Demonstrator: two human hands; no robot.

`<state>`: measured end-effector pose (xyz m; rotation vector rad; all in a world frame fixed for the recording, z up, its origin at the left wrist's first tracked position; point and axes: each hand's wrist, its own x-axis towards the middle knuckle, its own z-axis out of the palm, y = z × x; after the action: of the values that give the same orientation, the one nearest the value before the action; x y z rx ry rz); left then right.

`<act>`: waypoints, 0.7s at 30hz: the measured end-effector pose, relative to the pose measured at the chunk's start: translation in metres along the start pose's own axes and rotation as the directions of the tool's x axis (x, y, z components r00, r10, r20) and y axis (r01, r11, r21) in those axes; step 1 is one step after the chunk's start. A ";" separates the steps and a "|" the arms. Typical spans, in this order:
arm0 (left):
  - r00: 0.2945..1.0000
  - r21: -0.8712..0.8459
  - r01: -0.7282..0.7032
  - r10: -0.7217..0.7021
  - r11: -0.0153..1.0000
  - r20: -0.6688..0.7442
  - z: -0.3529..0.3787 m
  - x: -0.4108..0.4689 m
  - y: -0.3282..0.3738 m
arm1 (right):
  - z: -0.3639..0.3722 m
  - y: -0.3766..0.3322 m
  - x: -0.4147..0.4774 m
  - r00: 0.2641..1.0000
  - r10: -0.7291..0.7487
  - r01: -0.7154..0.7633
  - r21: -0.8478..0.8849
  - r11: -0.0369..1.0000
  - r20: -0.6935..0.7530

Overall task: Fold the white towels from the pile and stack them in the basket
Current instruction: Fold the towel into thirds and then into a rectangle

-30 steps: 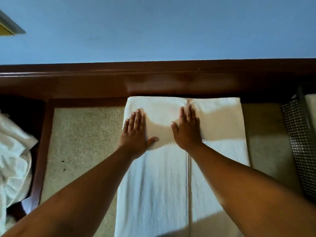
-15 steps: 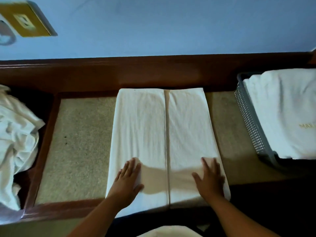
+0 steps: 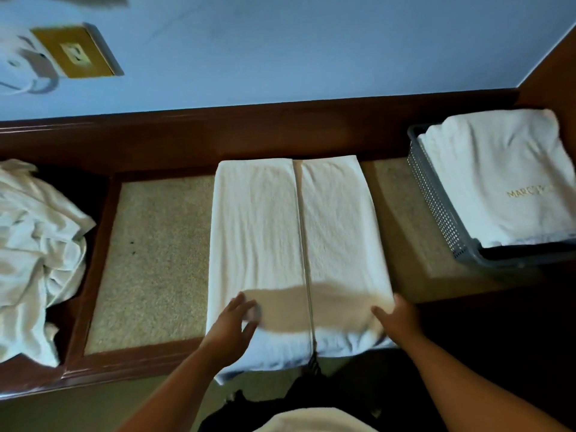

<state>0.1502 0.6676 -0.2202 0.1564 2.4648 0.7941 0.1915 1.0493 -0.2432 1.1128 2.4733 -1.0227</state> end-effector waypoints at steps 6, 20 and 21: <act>0.999 -0.081 0.003 -0.008 0.997 -0.051 -0.040 -0.045 -0.029 | 0.022 -0.025 -0.059 0.990 -0.132 0.133 0.016 0.991 -0.039; 0.996 -0.029 0.029 -0.032 0.999 -0.089 -0.092 -0.149 -0.114 | 0.216 -0.116 -0.260 0.669 -0.402 0.551 -0.054 0.833 0.626; 0.996 -0.036 0.033 -0.036 0.999 -0.084 -0.092 -0.152 -0.118 | 0.219 -0.115 -0.265 0.653 -0.411 0.566 -0.049 0.823 0.637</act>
<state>0.2366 0.4840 -0.1554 0.0684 2.5246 0.8434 0.2745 0.6971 -0.2193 -0.0313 2.2782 -0.9558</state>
